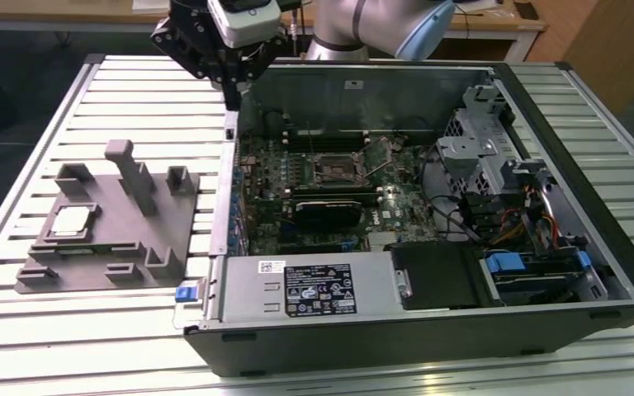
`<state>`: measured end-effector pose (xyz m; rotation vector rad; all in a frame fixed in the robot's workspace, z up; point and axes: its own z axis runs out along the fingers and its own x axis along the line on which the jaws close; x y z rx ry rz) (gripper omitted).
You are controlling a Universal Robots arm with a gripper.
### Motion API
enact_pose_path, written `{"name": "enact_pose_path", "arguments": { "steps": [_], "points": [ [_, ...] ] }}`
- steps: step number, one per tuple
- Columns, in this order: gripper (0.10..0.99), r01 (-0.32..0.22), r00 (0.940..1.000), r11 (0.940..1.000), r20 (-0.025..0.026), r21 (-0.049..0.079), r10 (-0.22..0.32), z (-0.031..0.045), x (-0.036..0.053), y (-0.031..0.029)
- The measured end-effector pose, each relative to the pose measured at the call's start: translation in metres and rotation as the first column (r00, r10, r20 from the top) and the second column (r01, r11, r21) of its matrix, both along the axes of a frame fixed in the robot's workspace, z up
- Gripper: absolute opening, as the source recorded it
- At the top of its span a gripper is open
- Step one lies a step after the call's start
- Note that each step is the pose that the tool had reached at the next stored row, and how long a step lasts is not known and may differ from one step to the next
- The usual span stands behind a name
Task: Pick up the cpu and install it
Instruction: 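Reach for the cpu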
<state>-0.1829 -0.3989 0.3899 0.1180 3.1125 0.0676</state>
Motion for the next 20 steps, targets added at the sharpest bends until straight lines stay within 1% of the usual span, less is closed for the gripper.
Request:
{"name": "enact_pose_path", "arguments": {
  "steps": [20],
  "points": [
    [0.106, 0.000, 1.0000, 1.0000, 0.0000, 0.000, 0.000, -0.0010, -0.0107, 0.0000]
  ]
}}
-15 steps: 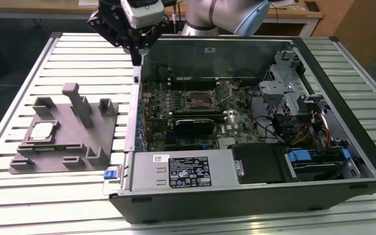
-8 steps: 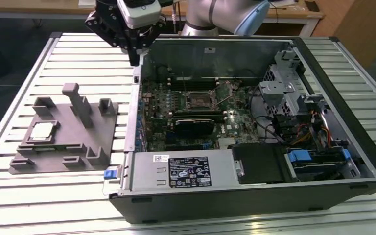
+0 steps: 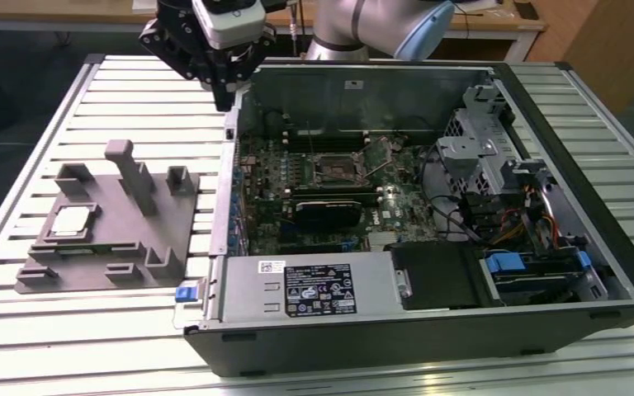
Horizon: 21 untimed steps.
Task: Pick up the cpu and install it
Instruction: 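Reach for the cpu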
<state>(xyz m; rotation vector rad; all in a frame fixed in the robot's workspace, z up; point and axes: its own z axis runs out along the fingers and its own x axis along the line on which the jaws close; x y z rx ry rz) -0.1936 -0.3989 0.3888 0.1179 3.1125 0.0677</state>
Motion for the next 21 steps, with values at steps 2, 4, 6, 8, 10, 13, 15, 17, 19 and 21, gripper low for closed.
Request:
{"name": "enact_pose_path", "arguments": {
  "steps": [2, 4, 6, 8, 10, 13, 15, 17, 19, 21],
  "points": [
    [0.106, 0.000, 1.0000, 1.0000, 0.0000, 0.000, 0.000, -0.0001, -0.0009, 0.0000],
    [0.106, 0.000, 1.0000, 1.0000, 0.0000, 0.000, 0.000, -0.0002, -0.0019, 0.0000],
    [0.106, 0.000, 1.0000, 1.0000, 0.0000, 0.000, 0.000, -0.0003, -0.0028, 0.0000],
    [0.106, 0.000, 1.0000, 1.0000, 0.0000, 0.000, 0.000, -0.0004, -0.0038, 0.0000],
    [0.106, 0.000, 1.0000, 1.0000, 0.0000, 0.000, 0.000, -0.0005, -0.0049, 0.0000],
    [0.106, 0.000, 1.0000, 1.0000, 0.0000, 0.000, 0.000, -0.0007, -0.0064, 0.0000],
    [0.106, 0.000, 1.0000, 1.0000, 0.0000, 0.000, 0.000, -0.0007, -0.0074, 0.0000],
    [0.106, 0.000, 1.0000, 1.0000, 0.0000, 0.000, 0.000, -0.0008, -0.0084, 0.0000],
    [0.106, 0.000, 1.0000, 1.0000, 0.0000, 0.000, 0.000, -0.0009, -0.0095, 0.0000],
    [0.106, 0.000, 1.0000, 1.0000, 0.0000, 0.000, 0.000, -0.0010, -0.0106, 0.0000]
  ]
}}
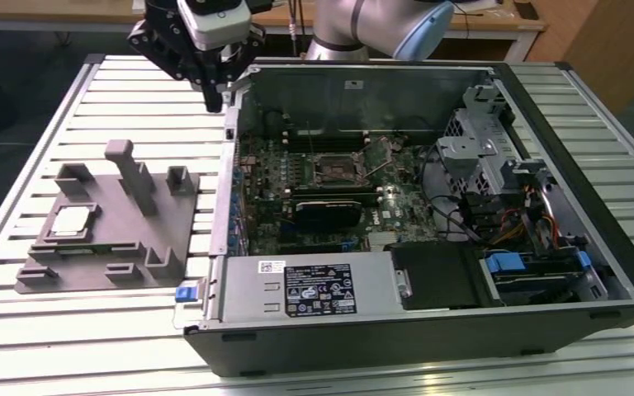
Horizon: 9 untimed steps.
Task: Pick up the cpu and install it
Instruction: 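Reach for the cpu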
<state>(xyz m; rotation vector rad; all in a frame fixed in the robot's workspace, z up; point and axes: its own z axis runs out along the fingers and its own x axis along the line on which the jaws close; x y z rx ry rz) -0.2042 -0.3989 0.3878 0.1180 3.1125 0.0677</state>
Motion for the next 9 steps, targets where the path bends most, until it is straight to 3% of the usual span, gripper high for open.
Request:
{"name": "enact_pose_path", "arguments": {
  "steps": [9],
  "points": [
    [0.106, 0.000, 1.0000, 1.0000, 0.0000, 0.000, 0.000, -0.0004, -0.0052, 0.0000]
  ]
}}
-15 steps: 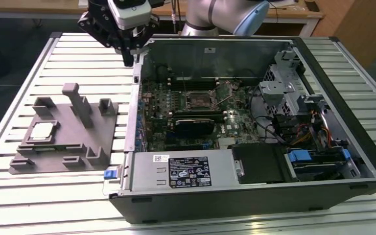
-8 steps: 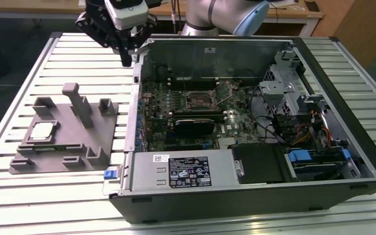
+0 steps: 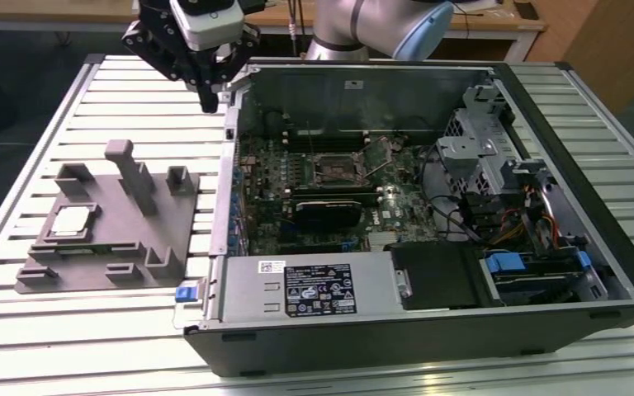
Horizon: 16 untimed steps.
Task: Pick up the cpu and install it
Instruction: 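Reach for the cpu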
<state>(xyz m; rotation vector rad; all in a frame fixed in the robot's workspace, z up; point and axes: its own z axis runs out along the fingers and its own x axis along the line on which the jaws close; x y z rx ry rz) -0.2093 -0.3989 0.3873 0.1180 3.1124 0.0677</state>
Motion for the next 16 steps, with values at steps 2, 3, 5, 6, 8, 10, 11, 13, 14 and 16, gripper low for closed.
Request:
{"name": "enact_pose_path", "arguments": {
  "steps": [2, 3, 5, 6, 8, 10, 11, 13, 14, 16],
  "points": [
    [0.106, 0.000, 1.0000, 1.0000, 0.0000, 0.000, 0.000, -0.0001, -0.0012, 0.0000],
    [0.106, 0.000, 1.0000, 1.0000, 0.0000, 0.000, 0.000, -0.0001, -0.0018, 0.0000],
    [0.106, 0.000, 1.0000, 1.0000, -0.0001, 0.000, 0.000, -0.0002, -0.0029, 0.0000],
    [0.106, 0.000, 1.0000, 1.0000, 0.0000, 0.000, 0.000, -0.0003, -0.0034, 0.0000],
    [0.106, 0.000, 1.0000, 1.0000, -0.0001, 0.000, 0.000, -0.0004, -0.0045, 0.0000],
    [0.106, 0.000, 1.0000, 1.0000, 0.0000, 0.000, 0.000, -0.0005, -0.0056, 0.0000],
    [0.106, 0.000, 1.0000, 1.0000, 0.0000, 0.000, 0.000, -0.0005, -0.0062, 0.0000],
    [0.106, 0.000, 1.0000, 1.0000, 0.0000, 0.000, 0.000, -0.0006, -0.0074, 0.0000],
    [0.106, 0.000, 1.0000, 1.0000, -0.0001, 0.000, 0.000, -0.0006, -0.0079, 0.0000],
    [0.106, 0.000, 1.0000, 1.0000, -0.0001, 0.000, 0.000, -0.0008, -0.0092, 0.0000]
  ]
}}
